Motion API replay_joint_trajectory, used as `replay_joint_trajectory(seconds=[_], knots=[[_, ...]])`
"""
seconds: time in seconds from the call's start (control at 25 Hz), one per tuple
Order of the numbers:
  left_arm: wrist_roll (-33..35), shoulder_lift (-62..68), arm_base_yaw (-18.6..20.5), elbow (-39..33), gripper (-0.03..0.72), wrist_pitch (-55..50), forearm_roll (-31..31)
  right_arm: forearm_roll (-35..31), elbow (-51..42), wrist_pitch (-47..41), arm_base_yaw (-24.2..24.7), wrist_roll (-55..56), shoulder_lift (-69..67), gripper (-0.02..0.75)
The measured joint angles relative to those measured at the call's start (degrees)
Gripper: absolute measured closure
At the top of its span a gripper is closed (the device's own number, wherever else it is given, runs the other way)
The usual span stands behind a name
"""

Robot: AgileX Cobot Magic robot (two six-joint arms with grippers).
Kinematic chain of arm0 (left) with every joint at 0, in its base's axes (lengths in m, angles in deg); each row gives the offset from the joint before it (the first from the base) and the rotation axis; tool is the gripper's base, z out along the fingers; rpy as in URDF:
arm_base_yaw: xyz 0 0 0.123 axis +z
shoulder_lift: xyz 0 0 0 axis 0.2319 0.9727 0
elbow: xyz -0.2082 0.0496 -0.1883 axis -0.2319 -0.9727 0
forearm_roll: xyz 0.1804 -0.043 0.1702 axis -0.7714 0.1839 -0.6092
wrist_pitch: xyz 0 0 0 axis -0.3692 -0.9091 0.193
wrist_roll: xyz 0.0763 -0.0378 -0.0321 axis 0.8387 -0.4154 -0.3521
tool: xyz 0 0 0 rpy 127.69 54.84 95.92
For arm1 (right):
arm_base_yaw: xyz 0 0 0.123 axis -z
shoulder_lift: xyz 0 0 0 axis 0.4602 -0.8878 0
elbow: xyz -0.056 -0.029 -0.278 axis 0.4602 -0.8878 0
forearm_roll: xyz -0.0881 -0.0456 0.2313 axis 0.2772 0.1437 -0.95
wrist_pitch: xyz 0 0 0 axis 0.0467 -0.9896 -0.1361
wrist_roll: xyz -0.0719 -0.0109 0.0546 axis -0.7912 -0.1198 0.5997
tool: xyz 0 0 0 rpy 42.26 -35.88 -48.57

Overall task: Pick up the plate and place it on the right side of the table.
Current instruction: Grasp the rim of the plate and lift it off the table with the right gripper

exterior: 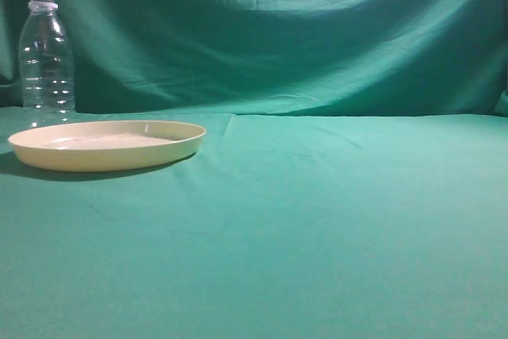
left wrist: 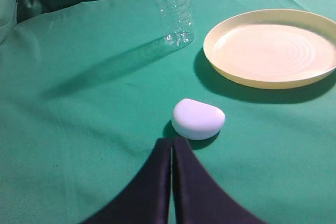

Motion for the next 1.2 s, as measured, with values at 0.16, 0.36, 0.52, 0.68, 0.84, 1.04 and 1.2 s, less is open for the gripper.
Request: replay_joint_trajectory(seconds=[0.16,0.36,0.52,0.68,0.84,1.04,1.2], knots=[[0.00,0.00,0.00,0.00,0.688,0.00,0.00,0.00,8.76,-11.88,0.00,-2.40,-11.49,0.738],[0.00,0.00,0.00,0.00,0.688,0.00,0.00,-0.48,13.31,-18.57,0.00,-5.06,-22.64,0.738],[0.00,0.00,0.00,0.00,0.688,0.00,0.00,-4.24,18.46,-23.34,0.00,-10.61,-30.36,0.738],[0.00,0.00,0.00,0.00,0.688,0.00,0.00,-6.75,24.73,-27.00,-4.72,-16.20,-38.10,0.738],[0.00,0.00,0.00,0.00,0.688,0.00,0.00,-6.89,30.46,-27.43,-13.42,-15.73,-46.68,0.738],[0.00,0.00,0.00,0.00,0.688,0.00,0.00,-3.38,39.94,-27.75,-23.40,-10.54,-62.39,0.738],[0.00,0.00,0.00,0.00,0.688,0.00,0.00,2.79,50.63,-31.13,-29.30,-5.25,-75.50,0.738]])
